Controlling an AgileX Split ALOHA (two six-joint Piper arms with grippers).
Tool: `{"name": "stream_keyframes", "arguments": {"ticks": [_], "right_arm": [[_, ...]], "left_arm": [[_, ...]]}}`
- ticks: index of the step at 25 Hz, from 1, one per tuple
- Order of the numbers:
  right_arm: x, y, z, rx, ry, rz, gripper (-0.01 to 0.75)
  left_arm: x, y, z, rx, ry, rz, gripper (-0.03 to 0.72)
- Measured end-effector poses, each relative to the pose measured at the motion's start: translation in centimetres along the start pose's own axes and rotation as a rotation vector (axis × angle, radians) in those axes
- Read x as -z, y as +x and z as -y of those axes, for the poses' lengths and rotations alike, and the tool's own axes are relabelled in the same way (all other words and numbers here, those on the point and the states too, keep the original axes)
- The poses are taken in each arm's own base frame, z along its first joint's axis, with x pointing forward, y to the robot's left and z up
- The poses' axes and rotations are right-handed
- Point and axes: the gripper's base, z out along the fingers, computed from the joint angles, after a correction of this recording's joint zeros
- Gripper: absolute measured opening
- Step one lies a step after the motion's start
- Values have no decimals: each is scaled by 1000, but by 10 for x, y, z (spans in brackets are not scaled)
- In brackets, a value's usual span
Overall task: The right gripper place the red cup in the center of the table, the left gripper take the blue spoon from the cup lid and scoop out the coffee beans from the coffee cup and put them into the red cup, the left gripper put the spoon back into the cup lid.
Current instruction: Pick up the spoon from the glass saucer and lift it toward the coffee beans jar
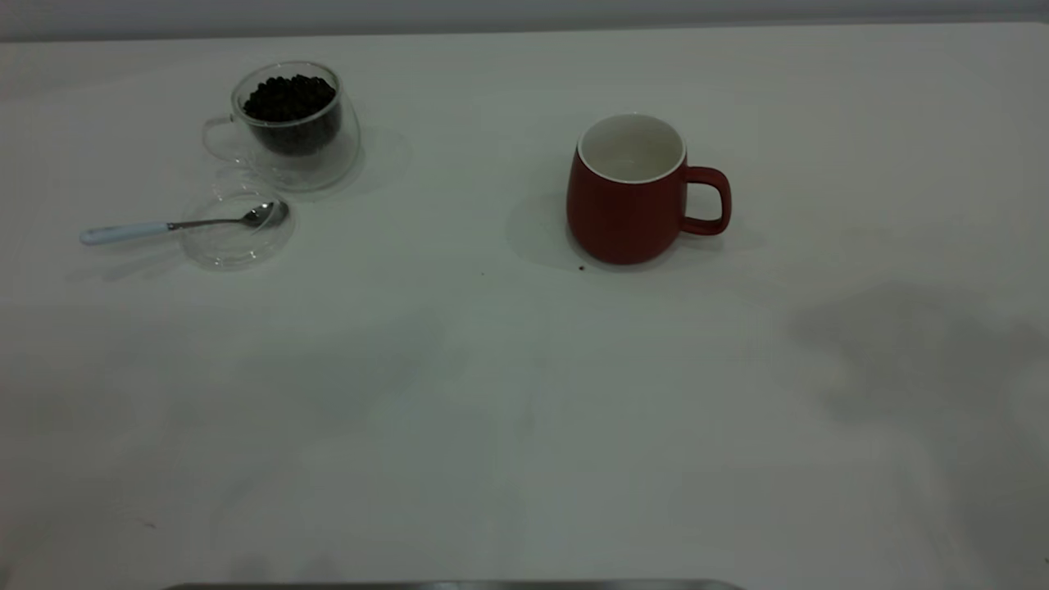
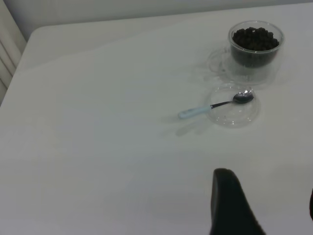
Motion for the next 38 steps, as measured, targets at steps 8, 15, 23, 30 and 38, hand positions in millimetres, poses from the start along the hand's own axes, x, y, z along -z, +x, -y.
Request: {"name": "stream_keyframes", "arguments": {"ticks": [8, 15, 23, 30, 38], "right_arm": [[80, 66, -1, -65, -155, 163, 507], [73, 146, -6, -72, -194, 108, 505], [43, 225, -5, -201, -85, 27, 498], [51, 272, -6, -335, 115, 144, 496], [36, 297, -10, -310, 187, 229, 496]], "left_arm": [[0, 0, 0, 0, 0, 0, 448], [0, 0, 0, 0, 0, 0, 448], [0, 0, 0, 0, 0, 0, 448], [0, 0, 0, -2, 0, 0, 448], [0, 0, 0, -2, 0, 0, 448]]}}
